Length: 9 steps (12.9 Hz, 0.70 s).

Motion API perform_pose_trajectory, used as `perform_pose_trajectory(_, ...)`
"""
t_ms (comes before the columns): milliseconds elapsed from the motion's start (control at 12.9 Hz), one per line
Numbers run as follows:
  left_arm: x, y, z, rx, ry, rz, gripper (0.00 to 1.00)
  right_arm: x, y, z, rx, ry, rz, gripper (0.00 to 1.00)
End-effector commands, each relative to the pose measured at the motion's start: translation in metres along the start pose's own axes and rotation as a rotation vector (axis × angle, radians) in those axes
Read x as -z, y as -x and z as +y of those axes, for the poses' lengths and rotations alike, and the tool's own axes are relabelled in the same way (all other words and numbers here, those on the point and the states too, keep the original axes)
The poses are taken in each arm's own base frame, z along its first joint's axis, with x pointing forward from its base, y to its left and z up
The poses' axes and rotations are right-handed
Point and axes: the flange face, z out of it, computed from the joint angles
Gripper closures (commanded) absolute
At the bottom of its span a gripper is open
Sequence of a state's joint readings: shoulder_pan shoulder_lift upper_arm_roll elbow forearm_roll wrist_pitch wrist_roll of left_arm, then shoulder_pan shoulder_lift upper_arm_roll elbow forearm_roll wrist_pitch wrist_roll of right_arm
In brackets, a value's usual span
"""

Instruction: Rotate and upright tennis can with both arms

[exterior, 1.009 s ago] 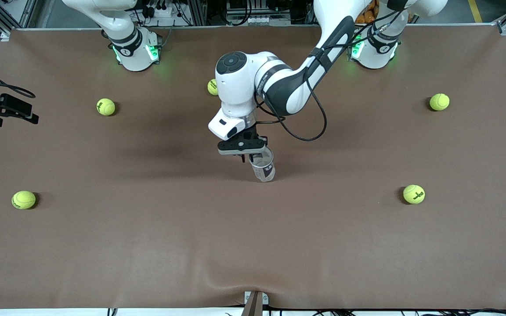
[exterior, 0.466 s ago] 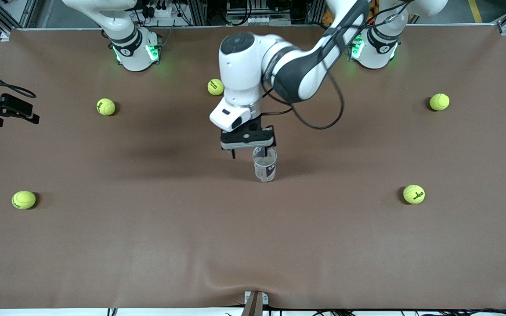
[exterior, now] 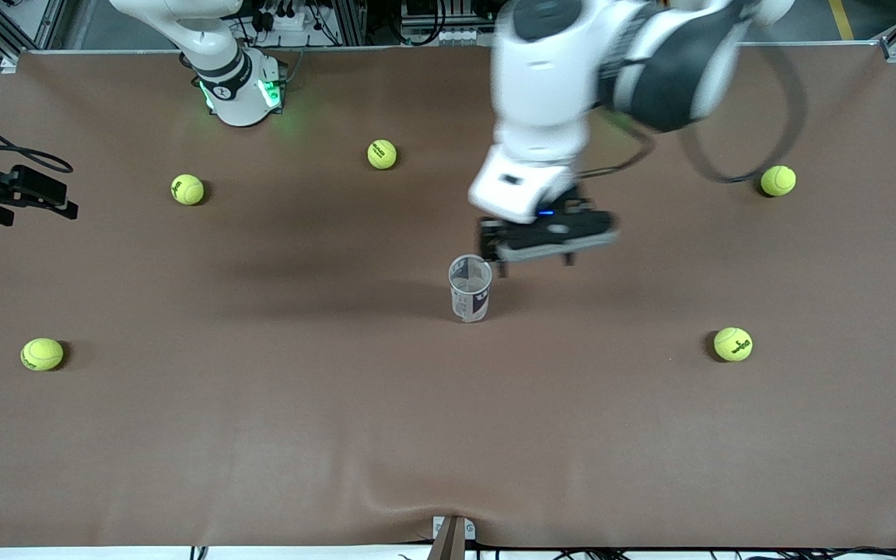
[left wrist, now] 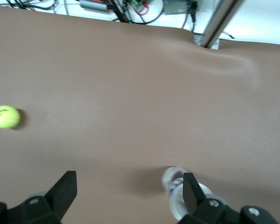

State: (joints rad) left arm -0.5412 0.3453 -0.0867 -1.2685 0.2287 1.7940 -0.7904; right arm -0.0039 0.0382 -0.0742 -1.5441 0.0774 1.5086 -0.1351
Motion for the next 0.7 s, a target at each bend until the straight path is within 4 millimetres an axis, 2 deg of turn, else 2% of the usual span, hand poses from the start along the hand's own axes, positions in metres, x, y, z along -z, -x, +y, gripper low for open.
perform_pose_trajectory(0,0.026,-0.036,-0.09,-0.06,0.018,-0.076,0.0,0.004,0.004,0.001,0.007,0.04,-0.001,0.0)
perform_pose_trajectory(155,0.033,-0.055,-0.15,-0.053,-0.018,-0.119,0.0,0.005,0.006,0.001,0.008,0.082,-0.012,0.0)
perform_pose_trajectory(311,0.049,-0.07,-0.199,-0.034,-0.026,-0.107,0.0,0.007,0.008,0.003,0.001,0.083,-0.013,0.0)
perform_pose_trajectory(466,0.054,-0.07,-0.242,-0.086,-0.057,-0.173,0.0,0.008,0.009,0.006,-0.044,0.083,-0.011,0.0)
perform_pose_trajectory(621,0.051,-0.071,-0.277,-0.134,-0.044,-0.214,0.0,0.012,0.008,0.001,-0.12,0.085,0.003,0.0)
